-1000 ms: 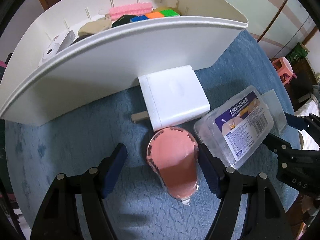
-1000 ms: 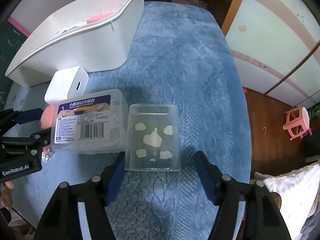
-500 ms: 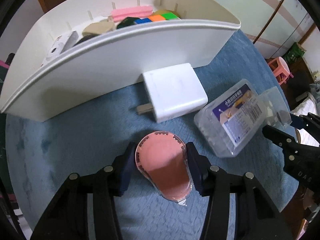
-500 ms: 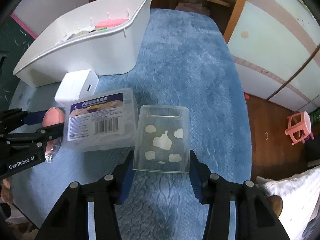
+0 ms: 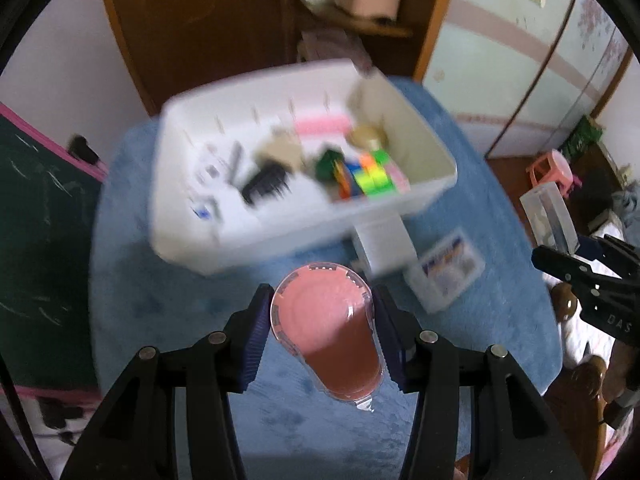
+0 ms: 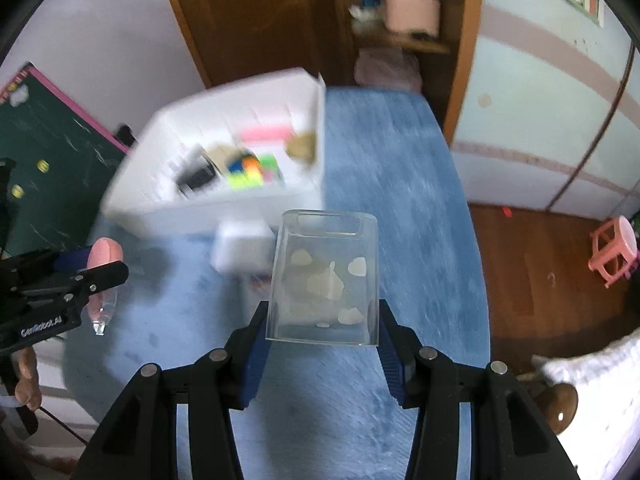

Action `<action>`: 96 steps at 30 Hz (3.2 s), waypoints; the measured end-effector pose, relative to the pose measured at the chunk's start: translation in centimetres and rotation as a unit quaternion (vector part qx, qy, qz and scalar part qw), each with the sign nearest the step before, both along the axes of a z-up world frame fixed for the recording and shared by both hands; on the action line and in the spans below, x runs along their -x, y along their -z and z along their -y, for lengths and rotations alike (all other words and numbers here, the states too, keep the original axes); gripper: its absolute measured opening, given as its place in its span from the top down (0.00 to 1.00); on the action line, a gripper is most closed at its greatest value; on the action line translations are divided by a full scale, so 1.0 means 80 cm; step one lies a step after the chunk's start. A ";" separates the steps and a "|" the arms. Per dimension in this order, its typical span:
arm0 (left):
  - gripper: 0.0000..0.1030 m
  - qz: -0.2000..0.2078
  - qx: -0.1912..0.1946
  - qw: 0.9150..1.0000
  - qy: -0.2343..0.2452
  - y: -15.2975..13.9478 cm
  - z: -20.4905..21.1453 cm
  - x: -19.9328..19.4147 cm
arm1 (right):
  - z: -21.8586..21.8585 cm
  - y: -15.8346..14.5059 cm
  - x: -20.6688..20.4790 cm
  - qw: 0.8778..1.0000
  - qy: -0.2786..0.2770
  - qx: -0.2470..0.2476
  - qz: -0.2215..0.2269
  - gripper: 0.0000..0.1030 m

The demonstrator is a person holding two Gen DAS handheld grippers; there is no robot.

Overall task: Organize rigid objects
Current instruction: 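Carry the pink comb and clear box into the bin and open both tools, then withdraw both tools from the bin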

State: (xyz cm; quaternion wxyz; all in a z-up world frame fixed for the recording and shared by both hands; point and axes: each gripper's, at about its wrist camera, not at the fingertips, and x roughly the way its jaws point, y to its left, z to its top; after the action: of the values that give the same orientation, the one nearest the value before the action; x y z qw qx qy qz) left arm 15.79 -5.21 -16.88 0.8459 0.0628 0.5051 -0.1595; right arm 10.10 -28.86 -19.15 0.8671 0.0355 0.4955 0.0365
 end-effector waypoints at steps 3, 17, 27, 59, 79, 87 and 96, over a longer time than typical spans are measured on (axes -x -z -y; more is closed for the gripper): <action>0.48 0.033 -0.005 0.999 -0.007 -0.049 -0.021 -0.018 | -0.012 -0.048 -0.015 0.999 -0.012 -0.010 0.028 0.52; 0.48 0.094 -0.014 0.994 -0.045 -0.158 -0.062 -0.114 | -0.058 -0.231 -0.115 0.989 -0.061 -0.020 0.130 0.52; 0.48 0.049 -0.006 0.996 -0.077 -0.081 -0.042 -0.189 | -0.075 -0.185 -0.224 0.994 -0.047 -0.012 0.095 0.52; 0.27 -0.066 -0.073 0.991 -0.088 0.075 -0.008 -0.268 | -0.113 0.029 -0.327 0.995 -0.074 0.013 -0.069 0.49; 0.27 -0.008 -0.025 0.999 -0.039 -0.040 -0.023 -0.176 | -0.079 -0.077 -0.212 0.998 -0.043 0.028 0.025 0.35; 0.22 -0.001 0.000 1.000 0.005 -0.067 -0.006 -0.117 | -0.057 -0.093 -0.133 0.998 -0.017 0.042 0.045 0.28; 0.11 -0.012 0.020 0.999 0.047 -0.057 0.029 -0.061 | -0.031 -0.069 -0.061 0.998 0.012 0.053 0.042 0.21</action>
State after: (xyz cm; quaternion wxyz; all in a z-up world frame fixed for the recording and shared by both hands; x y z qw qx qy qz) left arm 20.66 -7.54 -12.32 0.8326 0.0679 0.5080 -0.2102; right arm 14.97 -26.40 -13.65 0.8880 -0.0063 0.4597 0.0013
